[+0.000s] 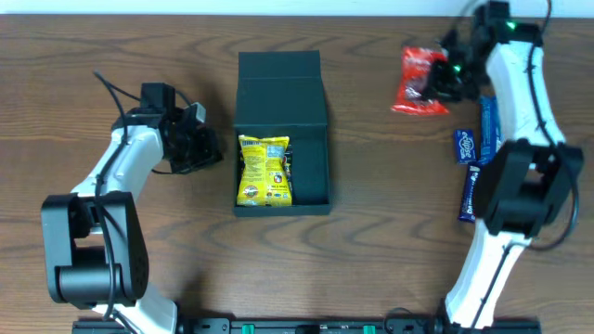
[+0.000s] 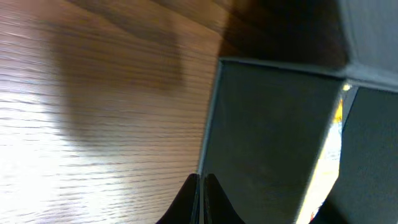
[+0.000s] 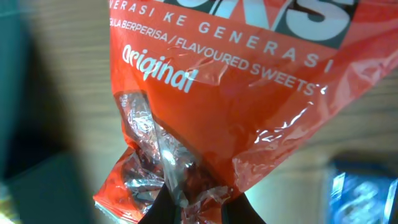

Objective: Pack container
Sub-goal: 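Lower the red Hacks bag into the box and release it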

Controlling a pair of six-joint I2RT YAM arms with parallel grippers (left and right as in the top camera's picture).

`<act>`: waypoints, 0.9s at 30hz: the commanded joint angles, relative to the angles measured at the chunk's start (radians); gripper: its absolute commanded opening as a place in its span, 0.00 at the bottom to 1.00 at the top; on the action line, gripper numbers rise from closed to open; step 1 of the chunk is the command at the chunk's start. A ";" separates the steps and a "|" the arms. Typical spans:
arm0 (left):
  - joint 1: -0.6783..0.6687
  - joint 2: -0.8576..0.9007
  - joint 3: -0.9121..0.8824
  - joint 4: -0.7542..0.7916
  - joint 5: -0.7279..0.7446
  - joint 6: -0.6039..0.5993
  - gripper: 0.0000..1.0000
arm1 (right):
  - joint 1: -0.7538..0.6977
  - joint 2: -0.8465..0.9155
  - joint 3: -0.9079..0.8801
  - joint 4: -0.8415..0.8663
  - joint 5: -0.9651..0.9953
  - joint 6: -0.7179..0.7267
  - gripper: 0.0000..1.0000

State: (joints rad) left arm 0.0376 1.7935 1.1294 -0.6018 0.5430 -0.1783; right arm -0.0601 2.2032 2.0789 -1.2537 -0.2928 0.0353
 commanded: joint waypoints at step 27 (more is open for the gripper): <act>0.082 0.011 0.065 -0.011 0.001 0.048 0.06 | 0.730 -0.154 -0.418 0.278 -0.142 0.440 0.02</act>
State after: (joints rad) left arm 0.1143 1.7935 1.1751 -0.6060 0.5430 -0.1524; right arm 0.6483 2.0548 1.6833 -1.0100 -0.4030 0.4236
